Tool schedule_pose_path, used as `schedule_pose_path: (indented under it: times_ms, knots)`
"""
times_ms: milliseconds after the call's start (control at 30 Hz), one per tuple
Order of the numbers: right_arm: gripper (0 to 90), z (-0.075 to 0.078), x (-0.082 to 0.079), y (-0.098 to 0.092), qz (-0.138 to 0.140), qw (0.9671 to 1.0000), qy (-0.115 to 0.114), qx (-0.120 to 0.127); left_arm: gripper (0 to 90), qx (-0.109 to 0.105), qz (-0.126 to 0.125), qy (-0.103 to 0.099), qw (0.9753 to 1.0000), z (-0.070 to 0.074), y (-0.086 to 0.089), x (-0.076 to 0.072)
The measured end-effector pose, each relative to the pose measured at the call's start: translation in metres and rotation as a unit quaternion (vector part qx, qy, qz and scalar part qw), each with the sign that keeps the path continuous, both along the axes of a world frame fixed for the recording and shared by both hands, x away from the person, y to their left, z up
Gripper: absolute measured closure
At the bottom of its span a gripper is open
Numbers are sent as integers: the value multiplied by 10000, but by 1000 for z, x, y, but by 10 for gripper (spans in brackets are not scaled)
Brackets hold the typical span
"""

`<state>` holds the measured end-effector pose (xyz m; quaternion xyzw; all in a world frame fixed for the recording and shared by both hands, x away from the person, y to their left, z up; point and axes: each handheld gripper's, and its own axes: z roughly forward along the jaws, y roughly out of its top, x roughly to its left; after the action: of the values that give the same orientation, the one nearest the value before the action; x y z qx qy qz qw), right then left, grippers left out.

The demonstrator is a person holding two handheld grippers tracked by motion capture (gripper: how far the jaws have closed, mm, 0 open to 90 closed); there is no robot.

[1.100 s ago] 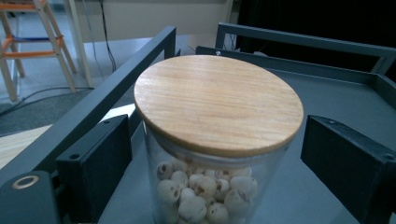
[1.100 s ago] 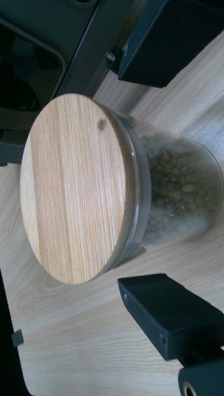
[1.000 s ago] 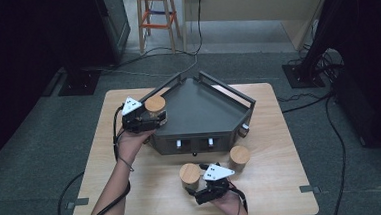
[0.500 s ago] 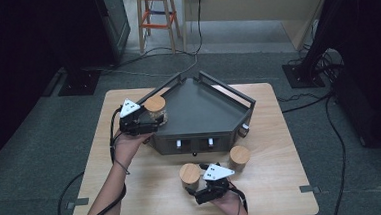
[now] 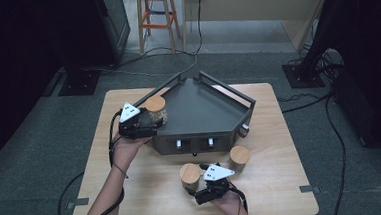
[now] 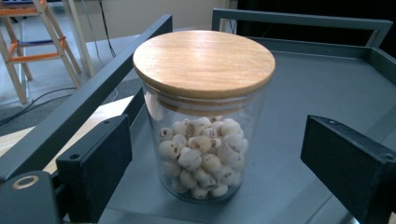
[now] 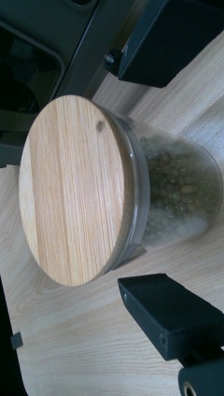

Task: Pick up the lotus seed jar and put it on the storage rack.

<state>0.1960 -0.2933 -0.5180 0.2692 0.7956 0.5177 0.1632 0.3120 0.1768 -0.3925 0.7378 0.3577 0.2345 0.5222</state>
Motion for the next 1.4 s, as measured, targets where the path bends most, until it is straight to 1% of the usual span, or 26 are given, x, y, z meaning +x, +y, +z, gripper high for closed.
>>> schedule_pose_path:
  times_ms: [67,233,333,400,500,600,733,833,900,1000,1167,1267,1400]
  knots:
    - [27,0,0,0,-2,10000,2,-2,88,30,-11,7,10000,0,0,-1]
    - [27,0,0,0,-1,10000,0,-6,88,20,-18,11,10000,-1,3,-4]
    - [27,0,0,0,-3,10000,4,-6,88,79,5,3,10000,-2,3,-6]
    - [27,0,0,0,-3,10000,2,-6,88,45,-16,-10,10000,-4,4,-8]
    - [27,0,0,0,-2,10000,3,-8,88,90,-16,-25,10000,-6,4,-11]
    - [27,0,0,0,-4,10000,2,-6,88,44,-5,-35,10000,-8,4,-14]
    - [27,0,0,0,-9,10000,1,-8,88,62,33,-4,10000,-9,4,-17]
    - [27,0,0,0,-9,10000,-2,-11,88,51,13,1,10000,-10,5,-19]
    - [27,0,0,0,-10,10000,-3,-11,88,96,28,-11,9999,-10,5,-20]
    - [27,0,0,0,-10,10000,-3,-7,88,70,26,-20,10000,-11,7,-23]
    - [27,0,0,0,-19,10000,3,-1,88,87,41,-39,9999,-12,10,-26]
    - [27,0,0,0,-16,10000,-1,-4,89,147,71,-125,9998,-13,10,-31]
    - [27,0,0,0,-7,10000,-5,-5,88,184,29,-149,9997,-13,12,-35]
